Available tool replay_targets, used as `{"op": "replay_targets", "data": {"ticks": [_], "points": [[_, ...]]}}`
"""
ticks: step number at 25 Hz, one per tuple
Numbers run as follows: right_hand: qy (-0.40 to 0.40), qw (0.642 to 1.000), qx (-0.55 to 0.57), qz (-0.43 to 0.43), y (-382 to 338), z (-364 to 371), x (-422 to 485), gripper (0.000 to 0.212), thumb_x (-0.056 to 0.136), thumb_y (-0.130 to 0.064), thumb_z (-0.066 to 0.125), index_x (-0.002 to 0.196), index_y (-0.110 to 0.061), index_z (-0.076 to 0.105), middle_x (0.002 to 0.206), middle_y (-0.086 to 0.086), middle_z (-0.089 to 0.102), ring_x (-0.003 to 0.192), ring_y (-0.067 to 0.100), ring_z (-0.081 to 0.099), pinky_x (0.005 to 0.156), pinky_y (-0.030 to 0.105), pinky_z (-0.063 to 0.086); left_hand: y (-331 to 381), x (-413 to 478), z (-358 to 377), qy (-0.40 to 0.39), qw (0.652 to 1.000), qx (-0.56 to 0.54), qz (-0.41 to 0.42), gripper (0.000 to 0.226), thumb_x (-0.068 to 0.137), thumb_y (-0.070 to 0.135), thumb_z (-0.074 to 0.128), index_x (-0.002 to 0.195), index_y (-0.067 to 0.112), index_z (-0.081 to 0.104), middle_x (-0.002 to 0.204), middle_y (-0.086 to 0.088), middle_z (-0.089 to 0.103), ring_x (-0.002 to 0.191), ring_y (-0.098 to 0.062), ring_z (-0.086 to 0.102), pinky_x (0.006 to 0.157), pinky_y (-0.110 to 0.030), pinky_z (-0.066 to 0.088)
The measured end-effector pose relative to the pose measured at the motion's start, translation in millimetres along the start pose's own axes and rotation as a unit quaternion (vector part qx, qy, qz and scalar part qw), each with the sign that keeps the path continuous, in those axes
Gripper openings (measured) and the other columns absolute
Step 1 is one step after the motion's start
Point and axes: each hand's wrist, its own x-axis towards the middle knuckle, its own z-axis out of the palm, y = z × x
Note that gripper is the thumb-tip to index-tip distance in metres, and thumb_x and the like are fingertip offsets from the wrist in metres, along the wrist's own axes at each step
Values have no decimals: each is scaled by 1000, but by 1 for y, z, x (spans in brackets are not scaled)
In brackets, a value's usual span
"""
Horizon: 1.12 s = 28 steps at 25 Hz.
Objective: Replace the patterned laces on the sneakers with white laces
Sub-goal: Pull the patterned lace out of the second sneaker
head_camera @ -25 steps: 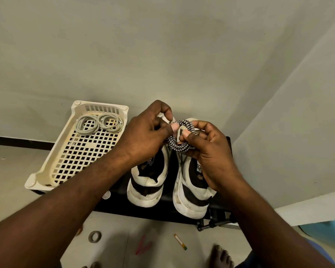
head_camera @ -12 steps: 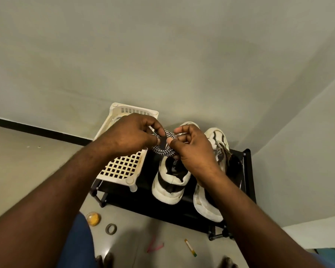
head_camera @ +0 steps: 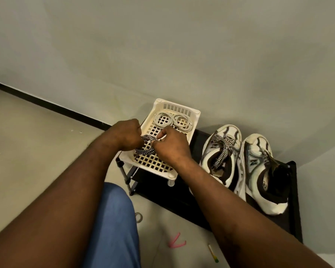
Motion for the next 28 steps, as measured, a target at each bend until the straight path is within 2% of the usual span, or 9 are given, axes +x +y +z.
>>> {"op": "replay_targets", "data": {"ticks": [3,5,7,11,14,16,21,25,28], "points": [[-6,999,-39,-2,-7,18,7,12,82,-20,72,93,-21,66,94,1,70,90,23,66,76,33,56,-10,5,3,-2,999,40,-9,43,80,17,79,117,14,58,112,-10,66,102,-29,62,78,-36,51],[-17,998,-56,-4,-8,26,8,14,83,-18,71,96,-19,67,94,2,70,90,24,66,74,33,55,-14,8,6,4,997,73,-4,40,83,17,75,119,16,58,114,-9,65,102,-28,62,85,-41,56],[-22,997,-73,-2,-7,32,8,16,84,-21,72,100,-18,68,96,2,70,92,24,66,71,30,51,-15,9,6,14,995,100,0,35,84,19,72,116,19,57,110,-7,64,98,-27,62,87,-44,59],[1,995,-101,-20,-2,30,7,26,90,-35,72,109,-17,72,104,3,72,99,24,68,78,30,53,-13,11,6,44,989,140,-14,29,82,25,76,108,25,61,100,-2,63,94,-27,65,82,-42,59],[20,993,-113,-40,0,22,7,29,92,-30,68,117,-14,70,113,5,72,105,25,67,79,29,49,-19,16,5,48,990,133,-23,24,82,28,78,104,25,68,98,-3,68,96,-28,67,86,-44,59],[21,991,-126,-47,3,17,8,30,93,-29,68,118,-14,69,115,5,71,108,26,66,79,28,45,-22,19,6,33,989,140,-30,25,81,34,78,100,24,66,100,-3,68,104,-29,65,90,-43,55],[23,991,-123,-48,4,14,12,28,91,-29,67,114,-14,72,111,6,73,105,26,67,81,30,49,-21,26,16,-14,991,123,-45,34,98,20,61,130,9,60,127,-13,66,113,-32,63,77,-34,49],[15,992,-114,-47,9,12,12,22,92,-28,67,109,-14,73,105,4,73,100,24,66,75,27,45,-21,31,20,-5,991,131,-24,28,101,18,56,128,10,61,128,-13,66,115,-32,63,89,-39,52],[13,995,-92,-31,15,13,15,20,91,-31,70,104,-16,73,99,2,72,95,22,67,75,28,50,-24,33,19,7,993,115,-25,26,98,15,59,123,13,63,126,-11,67,115,-31,62,96,-43,54]]}}
